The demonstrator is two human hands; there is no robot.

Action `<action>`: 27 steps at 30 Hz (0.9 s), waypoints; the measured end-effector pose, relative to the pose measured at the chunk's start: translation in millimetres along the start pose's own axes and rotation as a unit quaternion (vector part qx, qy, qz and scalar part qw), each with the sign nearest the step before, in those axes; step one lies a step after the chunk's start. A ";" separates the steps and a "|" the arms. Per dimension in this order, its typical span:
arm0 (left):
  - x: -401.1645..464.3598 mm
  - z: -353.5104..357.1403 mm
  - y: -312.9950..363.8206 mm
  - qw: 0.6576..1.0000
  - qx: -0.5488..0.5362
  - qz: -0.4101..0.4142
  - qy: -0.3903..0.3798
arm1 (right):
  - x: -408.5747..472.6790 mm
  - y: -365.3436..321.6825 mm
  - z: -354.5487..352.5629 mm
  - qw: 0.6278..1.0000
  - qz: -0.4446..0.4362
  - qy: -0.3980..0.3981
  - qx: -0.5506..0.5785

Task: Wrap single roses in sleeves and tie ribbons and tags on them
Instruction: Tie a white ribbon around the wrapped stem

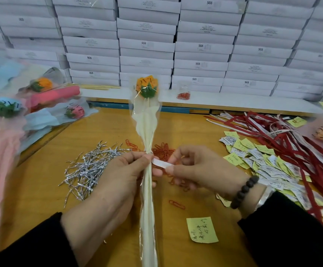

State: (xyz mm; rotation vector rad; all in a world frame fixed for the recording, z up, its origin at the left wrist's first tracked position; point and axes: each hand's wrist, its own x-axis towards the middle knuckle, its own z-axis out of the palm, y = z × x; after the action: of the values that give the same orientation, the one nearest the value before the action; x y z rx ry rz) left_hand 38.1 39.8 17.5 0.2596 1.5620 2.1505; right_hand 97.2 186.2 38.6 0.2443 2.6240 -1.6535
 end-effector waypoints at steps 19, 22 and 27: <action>-5.6 5.5 -6.9 0.994 0.001 -0.052 -0.094 | 13.7 9.2 22.3 0.985 0.011 0.101 0.138; -6.1 5.2 -7.0 0.994 0.007 -0.056 -0.096 | 13.6 10.4 18.8 0.989 -0.018 0.081 0.124; -4.9 3.7 -7.4 0.996 0.005 -0.047 -0.076 | 12.8 13.8 20.4 0.996 -0.055 0.041 0.055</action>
State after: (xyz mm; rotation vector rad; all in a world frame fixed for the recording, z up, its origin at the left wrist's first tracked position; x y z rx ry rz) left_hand 45.9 42.4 12.4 0.3395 1.4704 2.0026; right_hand 85.5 175.2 16.0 0.1770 2.6529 -1.8634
